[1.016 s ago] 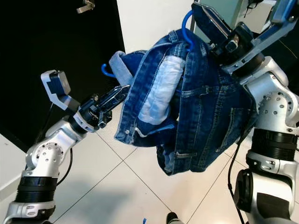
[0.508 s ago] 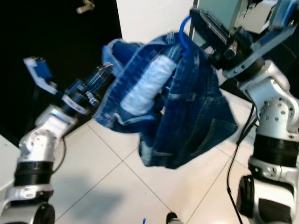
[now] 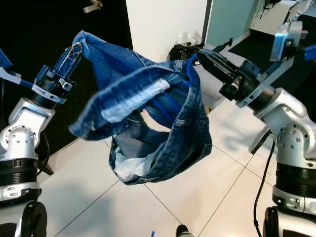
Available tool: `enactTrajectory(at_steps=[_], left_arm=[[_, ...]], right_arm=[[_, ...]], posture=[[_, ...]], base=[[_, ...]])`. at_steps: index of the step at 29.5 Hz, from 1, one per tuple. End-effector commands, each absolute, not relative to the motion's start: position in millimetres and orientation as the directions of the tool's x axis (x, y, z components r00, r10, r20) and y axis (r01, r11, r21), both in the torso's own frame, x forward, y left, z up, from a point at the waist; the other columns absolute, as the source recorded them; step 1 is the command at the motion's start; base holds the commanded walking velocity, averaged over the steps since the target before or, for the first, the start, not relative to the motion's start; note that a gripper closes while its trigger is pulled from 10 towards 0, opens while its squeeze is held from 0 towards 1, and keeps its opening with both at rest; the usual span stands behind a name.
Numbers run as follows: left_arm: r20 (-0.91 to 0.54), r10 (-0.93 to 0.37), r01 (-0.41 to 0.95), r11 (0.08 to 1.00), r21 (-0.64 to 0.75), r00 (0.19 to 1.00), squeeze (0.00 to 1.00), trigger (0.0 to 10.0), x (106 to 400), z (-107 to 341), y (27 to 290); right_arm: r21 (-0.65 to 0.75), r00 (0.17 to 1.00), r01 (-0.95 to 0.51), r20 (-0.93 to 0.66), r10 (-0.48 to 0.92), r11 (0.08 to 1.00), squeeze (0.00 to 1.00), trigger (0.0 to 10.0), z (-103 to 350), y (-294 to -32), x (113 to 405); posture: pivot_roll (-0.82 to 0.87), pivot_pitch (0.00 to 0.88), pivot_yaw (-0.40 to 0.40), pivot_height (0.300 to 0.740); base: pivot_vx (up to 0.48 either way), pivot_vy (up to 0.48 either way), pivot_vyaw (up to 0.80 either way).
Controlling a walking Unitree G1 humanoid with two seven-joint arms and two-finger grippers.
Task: Hang hanger
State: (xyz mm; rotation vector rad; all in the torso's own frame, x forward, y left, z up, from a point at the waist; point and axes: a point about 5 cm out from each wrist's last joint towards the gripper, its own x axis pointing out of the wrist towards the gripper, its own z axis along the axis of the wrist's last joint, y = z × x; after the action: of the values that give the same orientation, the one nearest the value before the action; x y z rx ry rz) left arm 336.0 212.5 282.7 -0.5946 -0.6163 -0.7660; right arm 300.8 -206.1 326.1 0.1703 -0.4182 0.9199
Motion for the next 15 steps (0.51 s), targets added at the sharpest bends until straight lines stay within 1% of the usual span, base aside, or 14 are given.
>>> enactTrajectory(at_steps=[1,3,5,6,7,10,11,13,14,15], left_arm=[[0.723,-0.379,0.737,0.623,-0.263,0.578,0.0,0.0,334,284,229],[0.713,-0.378,0.73,0.627,-0.272,0.591,0.0,0.0,335,280,229],[0.683,-0.342,0.683,0.659,-0.315,0.645,0.0,0.0,339,270,233],[0.683,-0.342,0.683,0.659,-0.315,0.645,0.0,0.0,339,270,233],[0.662,-0.294,0.629,0.696,-0.346,0.689,0.0,0.0,343,264,239],[0.662,-0.294,0.629,0.696,-0.346,0.689,0.0,0.0,343,264,239],[0.649,-0.254,0.588,0.721,-0.366,0.717,0.0,0.0,345,263,245],[0.649,-0.254,0.588,0.721,-0.366,0.717,0.0,0.0,345,263,245],[0.634,-0.192,0.529,0.749,-0.399,0.749,0.0,0.0,348,262,255],[0.634,-0.192,0.529,0.749,-0.399,0.749,0.0,0.0,348,262,255]], right_arm=[[-0.027,0.611,-0.728,0.43,0.665,0.685,0.0,0.0,329,-222,303],[-0.024,0.617,-0.72,0.437,0.655,0.694,0.0,0.0,330,-224,303],[-0.025,0.617,-0.72,0.435,0.656,0.694,0.0,0.0,330,-224,303],[-0.025,0.617,-0.72,0.435,0.656,0.694,0.0,0.0,330,-224,303],[-0.029,0.611,-0.732,0.413,0.675,0.681,0.0,0.0,326,-221,301],[-0.029,0.611,-0.732,0.413,0.675,0.681,0.0,0.0,326,-221,301],[-0.038,0.606,-0.744,0.384,0.697,0.668,0.0,0.0,320,-218,300],[-0.038,0.606,-0.744,0.384,0.697,0.668,0.0,0.0,320,-218,300],[-0.05,0.6,-0.763,0.318,0.735,0.645,0.0,0.0,309,-212,297],[-0.05,0.6,-0.763,0.318,0.735,0.645,0.0,0.0,309,-212,297]], posture=[[0.01,0.123,0.023,0.74],[0.01,0.123,0.023,0.74],[0.01,0.122,0.023,0.74],[0.01,0.122,0.023,0.74],[0.01,0.123,0.021,0.74],[0.01,0.123,0.021,0.74],[0.01,0.124,0.019,0.74],[0.01,0.124,0.019,0.74],[0.01,0.126,0.019,0.74],[0.01,0.126,0.019,0.74]], base=[[0.0,0.0,0.0],[0.0,0.0,0.0],[0.0,0.0,0.0],[0.0,0.0,0.0],[0.0,0.0,0.0],[0.0,0.0,0.0],[0.0,0.0,0.0],[0.0,0.0,0.0],[0.0,0.0,0.0],[0.0,0.0,0.0]])
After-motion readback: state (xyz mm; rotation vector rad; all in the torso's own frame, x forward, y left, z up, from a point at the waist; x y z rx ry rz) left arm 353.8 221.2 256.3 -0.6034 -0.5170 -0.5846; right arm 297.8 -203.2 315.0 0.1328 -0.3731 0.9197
